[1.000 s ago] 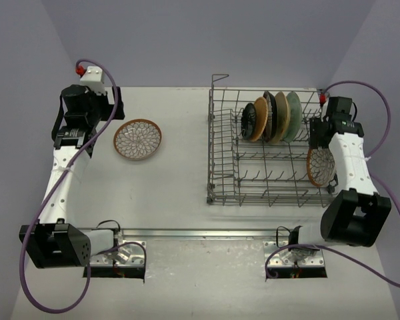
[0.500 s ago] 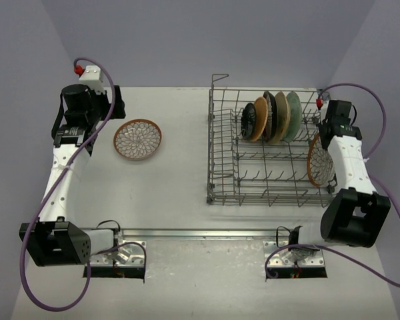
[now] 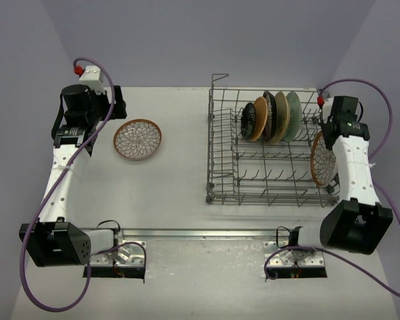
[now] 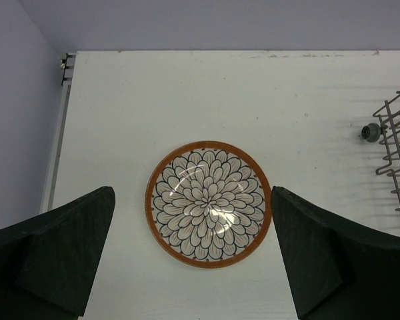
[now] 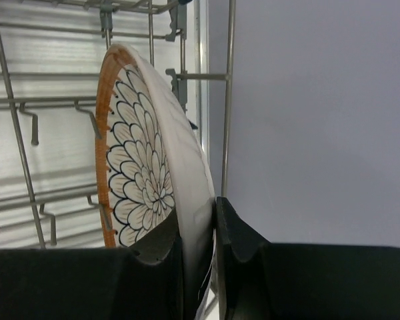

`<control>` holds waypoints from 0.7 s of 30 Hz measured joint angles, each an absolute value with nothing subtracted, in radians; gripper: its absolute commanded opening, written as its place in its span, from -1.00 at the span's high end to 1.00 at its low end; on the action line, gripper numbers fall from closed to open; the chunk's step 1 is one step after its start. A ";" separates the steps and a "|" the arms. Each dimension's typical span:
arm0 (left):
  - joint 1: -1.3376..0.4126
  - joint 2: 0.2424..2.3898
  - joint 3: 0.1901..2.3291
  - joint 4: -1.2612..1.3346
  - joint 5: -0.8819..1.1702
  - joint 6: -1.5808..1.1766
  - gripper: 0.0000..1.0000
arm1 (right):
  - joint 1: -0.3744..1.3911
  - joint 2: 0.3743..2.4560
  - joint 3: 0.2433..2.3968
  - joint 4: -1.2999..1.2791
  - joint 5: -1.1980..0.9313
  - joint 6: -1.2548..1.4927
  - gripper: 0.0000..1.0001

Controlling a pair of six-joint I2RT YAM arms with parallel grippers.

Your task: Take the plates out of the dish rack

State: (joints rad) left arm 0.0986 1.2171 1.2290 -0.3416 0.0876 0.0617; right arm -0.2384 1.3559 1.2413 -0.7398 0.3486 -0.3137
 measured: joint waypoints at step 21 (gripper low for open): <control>0.100 1.217 1.247 -0.366 0.357 0.012 -0.99 | -0.213 1.195 1.616 -0.742 0.134 -0.205 1.00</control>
State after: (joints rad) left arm 0.0997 1.2174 1.2473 -0.3665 0.3570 0.0123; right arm -0.2132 1.1950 1.6161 -0.7421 0.1338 -0.2055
